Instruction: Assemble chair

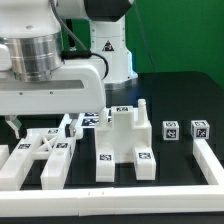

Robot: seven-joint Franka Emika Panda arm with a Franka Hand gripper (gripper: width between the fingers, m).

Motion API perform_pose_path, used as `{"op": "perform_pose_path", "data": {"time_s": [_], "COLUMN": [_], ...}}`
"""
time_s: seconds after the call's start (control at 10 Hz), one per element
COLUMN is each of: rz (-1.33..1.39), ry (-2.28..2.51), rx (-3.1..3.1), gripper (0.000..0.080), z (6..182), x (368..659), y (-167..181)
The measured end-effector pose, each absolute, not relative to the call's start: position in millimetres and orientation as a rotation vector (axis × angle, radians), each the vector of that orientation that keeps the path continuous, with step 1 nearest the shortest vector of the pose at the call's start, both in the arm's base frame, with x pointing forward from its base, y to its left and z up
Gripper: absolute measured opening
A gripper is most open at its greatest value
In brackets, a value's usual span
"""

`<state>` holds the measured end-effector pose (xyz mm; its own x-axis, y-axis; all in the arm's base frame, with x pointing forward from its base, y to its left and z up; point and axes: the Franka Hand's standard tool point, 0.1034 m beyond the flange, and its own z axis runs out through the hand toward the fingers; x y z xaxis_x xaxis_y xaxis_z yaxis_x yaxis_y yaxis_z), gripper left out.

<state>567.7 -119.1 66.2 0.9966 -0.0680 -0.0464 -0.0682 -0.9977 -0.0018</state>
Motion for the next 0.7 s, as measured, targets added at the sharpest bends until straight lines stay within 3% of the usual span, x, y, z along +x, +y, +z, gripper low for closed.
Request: {"op": "perform_pose_path", "data": {"time_s": [0.7], "rz": [0.055], "ry": [0.074], "rx": [-3.165], "gripper": [0.0649], "z": [21.6], "x": [565.8], "y": [-111.9]}}
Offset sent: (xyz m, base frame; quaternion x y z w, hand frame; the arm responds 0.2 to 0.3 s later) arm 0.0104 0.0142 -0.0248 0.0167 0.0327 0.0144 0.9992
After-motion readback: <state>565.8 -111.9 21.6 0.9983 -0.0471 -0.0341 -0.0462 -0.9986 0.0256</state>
